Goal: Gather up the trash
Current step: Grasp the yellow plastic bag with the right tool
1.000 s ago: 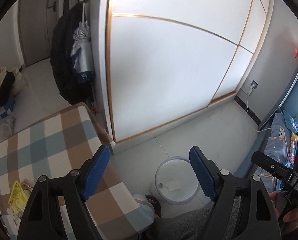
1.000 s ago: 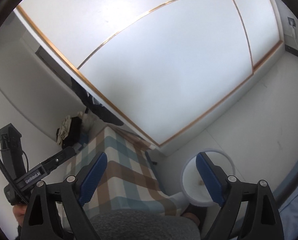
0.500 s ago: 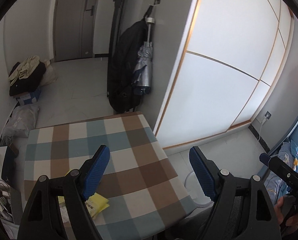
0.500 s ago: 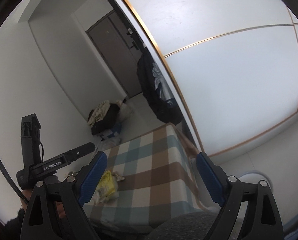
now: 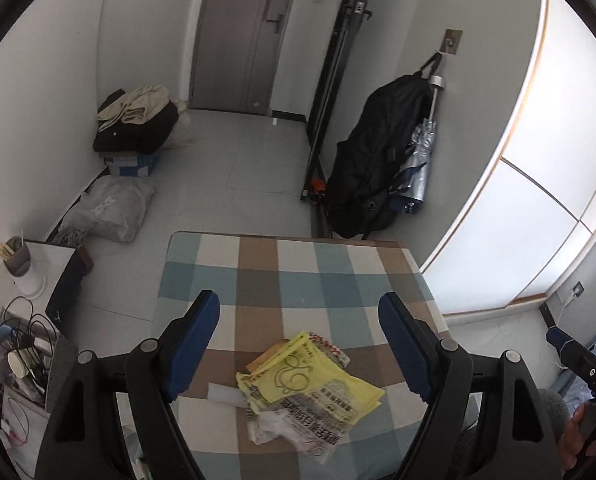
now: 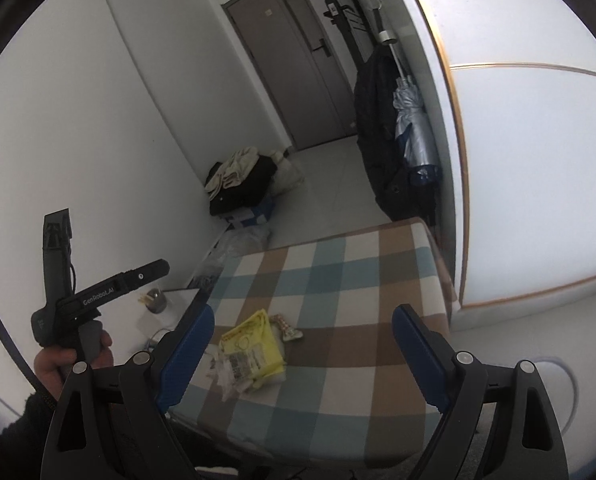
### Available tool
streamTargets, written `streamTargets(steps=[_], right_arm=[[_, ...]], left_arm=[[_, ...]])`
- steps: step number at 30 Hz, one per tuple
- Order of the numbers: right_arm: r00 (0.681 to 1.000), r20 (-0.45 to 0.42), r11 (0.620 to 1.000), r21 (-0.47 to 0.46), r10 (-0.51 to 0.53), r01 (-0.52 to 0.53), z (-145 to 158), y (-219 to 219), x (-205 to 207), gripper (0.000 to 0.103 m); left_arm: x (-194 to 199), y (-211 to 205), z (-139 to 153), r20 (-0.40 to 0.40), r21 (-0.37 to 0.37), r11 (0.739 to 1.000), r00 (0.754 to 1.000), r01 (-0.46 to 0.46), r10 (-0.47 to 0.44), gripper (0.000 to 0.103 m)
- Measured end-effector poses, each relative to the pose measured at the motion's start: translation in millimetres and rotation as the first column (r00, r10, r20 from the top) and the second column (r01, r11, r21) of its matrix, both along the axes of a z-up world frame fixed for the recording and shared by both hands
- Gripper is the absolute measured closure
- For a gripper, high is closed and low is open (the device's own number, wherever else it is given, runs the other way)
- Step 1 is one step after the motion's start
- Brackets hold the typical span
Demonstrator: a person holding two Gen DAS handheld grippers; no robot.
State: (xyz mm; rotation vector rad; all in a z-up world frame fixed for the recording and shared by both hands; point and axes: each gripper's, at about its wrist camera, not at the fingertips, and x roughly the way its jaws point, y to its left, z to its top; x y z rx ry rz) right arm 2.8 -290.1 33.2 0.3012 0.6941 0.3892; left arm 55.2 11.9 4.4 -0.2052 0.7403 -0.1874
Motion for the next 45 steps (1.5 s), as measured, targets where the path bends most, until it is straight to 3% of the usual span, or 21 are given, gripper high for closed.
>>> streamTargets(steps=[9,14,17,26,30,36,40,45], right_arm=[[0.989,-0.067,0.977,-0.162,0.132,-0.141,-22,76,28,0.012],[0.974,-0.141,0.92,-0.327,0.18,-0.217,-55,124,45,0.012],[0.957,-0.184,0.882,-0.381,0.222,-0.278,-76,147,52,0.012],[0.894,-0.317,0.797,-0.422,0.317,-0.432,-122,195,74,0.012],[0.875,-0.36,0.793,-0.401,0.324,-0.459,-135,205,82,0.012],[0.871,-0.371,0.776,-0.424,0.322,-0.467,-143,213,80,0.013],[0.871,-0.384,0.776,-0.428,0.308,-0.463,-146,210,80,0.022],[0.88,-0.37,0.806,-0.397,0.297,-0.439,-140,200,81,0.036]], left_arm=[[2,43,-23,-0.069,-0.075,0.995,0.996,-0.068,0.063,0.024],[-3,59,-26,-0.086,-0.057,0.993,0.991,-0.107,0.102,0.024],[-4,64,-27,-0.094,-0.049,0.993,0.99,-0.106,0.101,0.024],[-2,94,-33,-0.114,-0.073,0.982,0.98,-0.175,0.166,0.024],[1,101,-39,-0.142,-0.098,0.976,0.973,-0.195,0.18,0.024],[5,101,-43,-0.167,-0.112,0.974,0.969,-0.199,0.179,0.024],[6,97,-45,-0.17,-0.098,0.976,0.97,-0.192,0.174,0.024],[10,94,-52,-0.192,-0.059,0.98,0.965,-0.193,0.178,0.024]])
